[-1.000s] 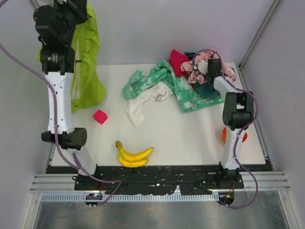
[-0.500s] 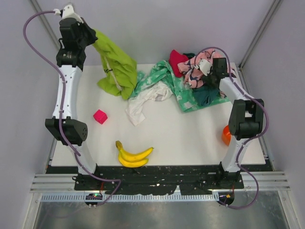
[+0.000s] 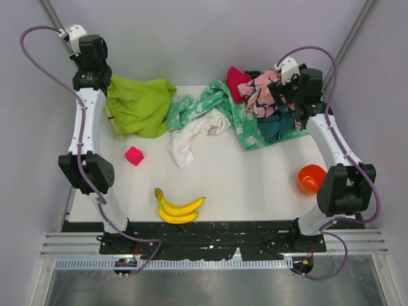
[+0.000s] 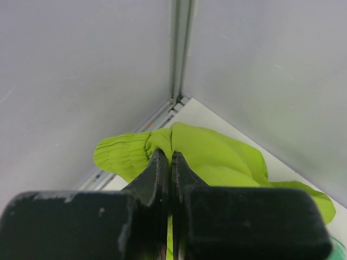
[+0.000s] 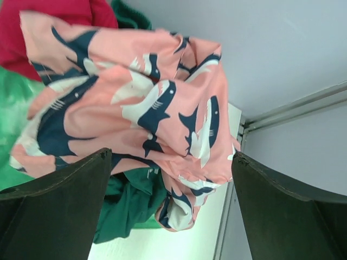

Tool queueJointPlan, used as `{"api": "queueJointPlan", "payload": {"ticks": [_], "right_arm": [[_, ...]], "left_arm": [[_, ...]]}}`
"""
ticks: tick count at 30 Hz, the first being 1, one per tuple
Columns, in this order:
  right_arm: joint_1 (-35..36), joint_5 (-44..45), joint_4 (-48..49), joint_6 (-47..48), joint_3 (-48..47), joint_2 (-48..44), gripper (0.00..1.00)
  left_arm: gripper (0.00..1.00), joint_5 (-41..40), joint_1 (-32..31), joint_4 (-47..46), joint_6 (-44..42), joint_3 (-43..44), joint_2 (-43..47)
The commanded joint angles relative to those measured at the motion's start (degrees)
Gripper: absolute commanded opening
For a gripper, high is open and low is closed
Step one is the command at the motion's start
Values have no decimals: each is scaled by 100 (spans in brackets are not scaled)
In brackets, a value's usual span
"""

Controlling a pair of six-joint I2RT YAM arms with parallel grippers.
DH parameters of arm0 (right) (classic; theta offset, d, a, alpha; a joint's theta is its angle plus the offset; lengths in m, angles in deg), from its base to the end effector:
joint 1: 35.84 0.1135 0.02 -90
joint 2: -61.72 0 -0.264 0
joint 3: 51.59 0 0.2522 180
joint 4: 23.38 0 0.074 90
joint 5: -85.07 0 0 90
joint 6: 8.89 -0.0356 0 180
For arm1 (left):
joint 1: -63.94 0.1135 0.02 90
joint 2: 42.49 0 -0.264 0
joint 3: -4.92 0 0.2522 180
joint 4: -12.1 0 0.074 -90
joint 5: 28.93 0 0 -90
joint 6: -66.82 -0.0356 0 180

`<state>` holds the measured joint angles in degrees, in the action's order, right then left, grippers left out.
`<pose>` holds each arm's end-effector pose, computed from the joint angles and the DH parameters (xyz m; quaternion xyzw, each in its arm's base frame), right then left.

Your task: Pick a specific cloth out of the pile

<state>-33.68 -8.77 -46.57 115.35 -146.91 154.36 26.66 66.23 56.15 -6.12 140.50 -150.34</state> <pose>0.3863 0.0170 0.3506 -0.2746 0.7742 -0.1309 0.5550 0.4222 0.0370 0.4531 -0.3033 0.7238 0.1611 0.5984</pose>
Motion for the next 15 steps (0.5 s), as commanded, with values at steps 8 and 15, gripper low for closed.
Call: {"api": "queueJointPlan", "payload": {"ticks": [8,15], "right_arm": [[31,-170,1356,-1735,527,-914,95],[22,67,1286,-3115,606,-1195,95]], "left_arm": [[0,327,-105,-223,25,248,-456],[2,708,-729,212,113,315,-1245]]}}
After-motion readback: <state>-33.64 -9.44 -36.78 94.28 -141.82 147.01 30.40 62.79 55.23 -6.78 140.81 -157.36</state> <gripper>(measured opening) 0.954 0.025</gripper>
